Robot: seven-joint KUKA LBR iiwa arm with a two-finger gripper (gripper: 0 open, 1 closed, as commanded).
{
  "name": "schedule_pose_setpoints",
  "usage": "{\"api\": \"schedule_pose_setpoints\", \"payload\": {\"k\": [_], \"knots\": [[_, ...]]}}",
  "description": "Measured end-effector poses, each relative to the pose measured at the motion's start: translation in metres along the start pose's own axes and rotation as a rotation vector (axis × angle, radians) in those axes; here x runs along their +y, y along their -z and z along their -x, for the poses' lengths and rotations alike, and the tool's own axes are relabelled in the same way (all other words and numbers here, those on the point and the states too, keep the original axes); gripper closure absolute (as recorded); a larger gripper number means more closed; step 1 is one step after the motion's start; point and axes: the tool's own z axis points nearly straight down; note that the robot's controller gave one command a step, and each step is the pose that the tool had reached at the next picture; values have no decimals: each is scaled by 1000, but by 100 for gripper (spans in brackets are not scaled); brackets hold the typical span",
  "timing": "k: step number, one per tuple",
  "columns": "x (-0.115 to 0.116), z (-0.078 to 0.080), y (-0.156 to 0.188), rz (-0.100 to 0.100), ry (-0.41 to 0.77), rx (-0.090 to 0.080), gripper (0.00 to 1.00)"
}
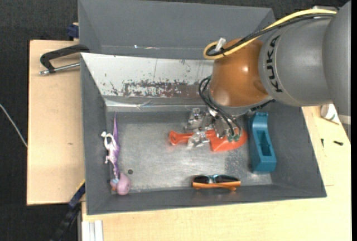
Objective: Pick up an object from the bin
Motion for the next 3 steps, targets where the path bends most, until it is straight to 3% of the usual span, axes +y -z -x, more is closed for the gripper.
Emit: {"api": "schedule_pose_setpoints", "payload": {"k": [3], "knots": [[0,-1,10,-3,1,1,100]]}}
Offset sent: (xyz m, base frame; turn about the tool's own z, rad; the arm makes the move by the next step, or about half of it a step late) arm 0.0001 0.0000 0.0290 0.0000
